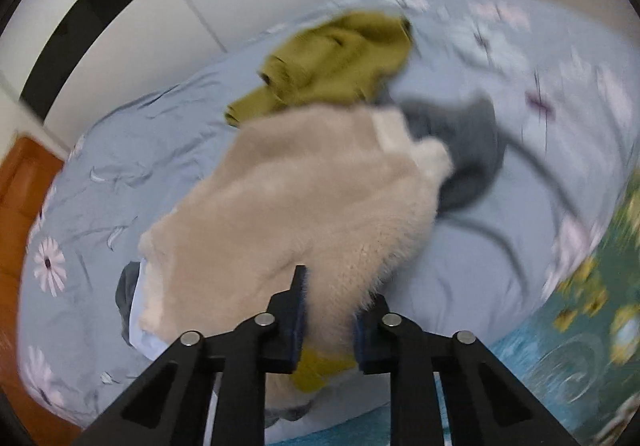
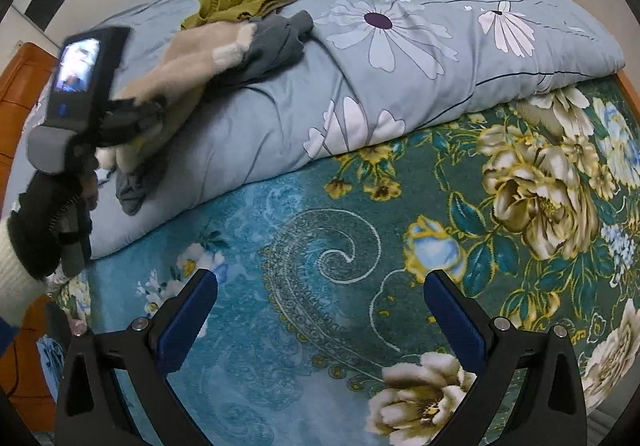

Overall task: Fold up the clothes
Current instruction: 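Grasp the beige sweater hem with the left gripper and lift it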

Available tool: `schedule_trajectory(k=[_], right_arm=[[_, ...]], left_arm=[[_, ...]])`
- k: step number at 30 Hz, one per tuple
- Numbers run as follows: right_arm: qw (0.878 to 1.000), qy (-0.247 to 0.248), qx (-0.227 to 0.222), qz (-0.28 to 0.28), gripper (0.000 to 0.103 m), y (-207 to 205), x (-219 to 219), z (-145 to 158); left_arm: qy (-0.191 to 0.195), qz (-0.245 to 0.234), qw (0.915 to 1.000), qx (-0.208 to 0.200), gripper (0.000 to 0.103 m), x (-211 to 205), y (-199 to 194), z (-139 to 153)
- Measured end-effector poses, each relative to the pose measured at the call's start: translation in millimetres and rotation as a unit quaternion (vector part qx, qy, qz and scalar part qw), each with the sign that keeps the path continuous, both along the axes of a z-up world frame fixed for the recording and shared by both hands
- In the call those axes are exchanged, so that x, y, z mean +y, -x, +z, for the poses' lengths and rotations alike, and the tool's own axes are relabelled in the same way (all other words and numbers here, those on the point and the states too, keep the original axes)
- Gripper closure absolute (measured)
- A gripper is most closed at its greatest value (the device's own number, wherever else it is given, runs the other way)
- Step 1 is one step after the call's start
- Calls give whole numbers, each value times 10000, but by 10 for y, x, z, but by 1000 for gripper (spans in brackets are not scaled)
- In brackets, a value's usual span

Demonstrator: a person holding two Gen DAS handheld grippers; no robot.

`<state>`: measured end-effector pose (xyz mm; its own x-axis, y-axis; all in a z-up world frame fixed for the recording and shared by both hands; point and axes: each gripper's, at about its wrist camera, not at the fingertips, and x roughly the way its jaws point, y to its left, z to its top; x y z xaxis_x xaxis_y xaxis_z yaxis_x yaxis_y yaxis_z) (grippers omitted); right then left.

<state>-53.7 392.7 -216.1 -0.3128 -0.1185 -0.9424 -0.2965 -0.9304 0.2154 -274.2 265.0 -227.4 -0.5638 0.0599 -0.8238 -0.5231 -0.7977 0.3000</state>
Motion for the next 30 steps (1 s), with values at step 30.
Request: schedule_trajectory(k=[30], right_arm=[[9885,374,1464,-110,0,-750,232,1229]], left_arm=[[-2311,-1187,9390,2255,92,-1244,-2315,4396]])
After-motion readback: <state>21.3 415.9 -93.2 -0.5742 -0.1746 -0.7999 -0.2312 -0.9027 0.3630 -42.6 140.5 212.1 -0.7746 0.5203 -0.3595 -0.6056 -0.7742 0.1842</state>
